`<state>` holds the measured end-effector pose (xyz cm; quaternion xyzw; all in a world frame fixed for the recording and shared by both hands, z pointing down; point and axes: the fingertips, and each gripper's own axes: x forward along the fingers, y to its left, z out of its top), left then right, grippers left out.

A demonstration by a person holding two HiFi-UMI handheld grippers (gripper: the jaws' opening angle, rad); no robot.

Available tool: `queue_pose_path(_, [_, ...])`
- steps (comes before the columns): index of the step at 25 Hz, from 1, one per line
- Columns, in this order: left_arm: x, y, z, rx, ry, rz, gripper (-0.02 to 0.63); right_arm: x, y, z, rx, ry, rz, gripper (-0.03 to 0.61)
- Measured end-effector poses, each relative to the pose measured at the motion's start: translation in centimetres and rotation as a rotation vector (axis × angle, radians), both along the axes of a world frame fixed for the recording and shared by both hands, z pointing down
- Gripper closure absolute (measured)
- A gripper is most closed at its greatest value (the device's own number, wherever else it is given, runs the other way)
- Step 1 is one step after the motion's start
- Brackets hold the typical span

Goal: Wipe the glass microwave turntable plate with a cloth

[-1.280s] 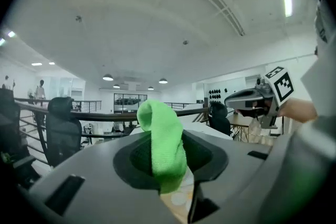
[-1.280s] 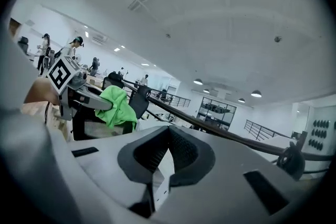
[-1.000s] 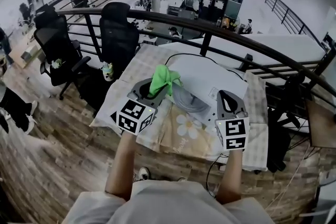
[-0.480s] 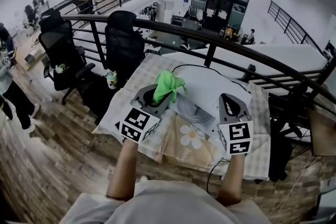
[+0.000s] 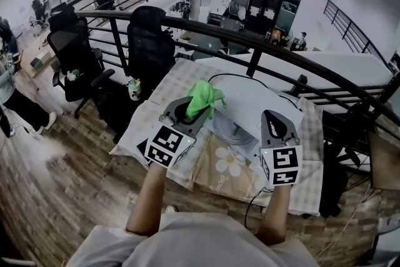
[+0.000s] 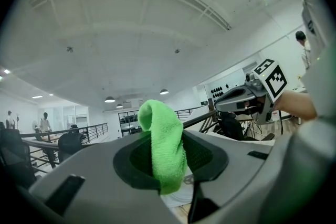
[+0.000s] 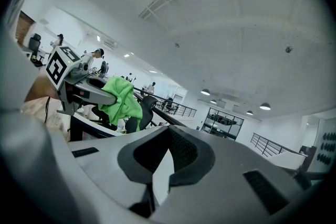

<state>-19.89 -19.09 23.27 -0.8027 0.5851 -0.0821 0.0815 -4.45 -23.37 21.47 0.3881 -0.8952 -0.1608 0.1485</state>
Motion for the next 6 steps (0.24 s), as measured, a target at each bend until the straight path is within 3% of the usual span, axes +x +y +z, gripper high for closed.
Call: queue_pose_path(6, [-0.41,0.06,0.72,0.003,-0.015,-0.006,0.485,-0.41,0.03,0.75,-0.001,-0.002,0.001,0.566])
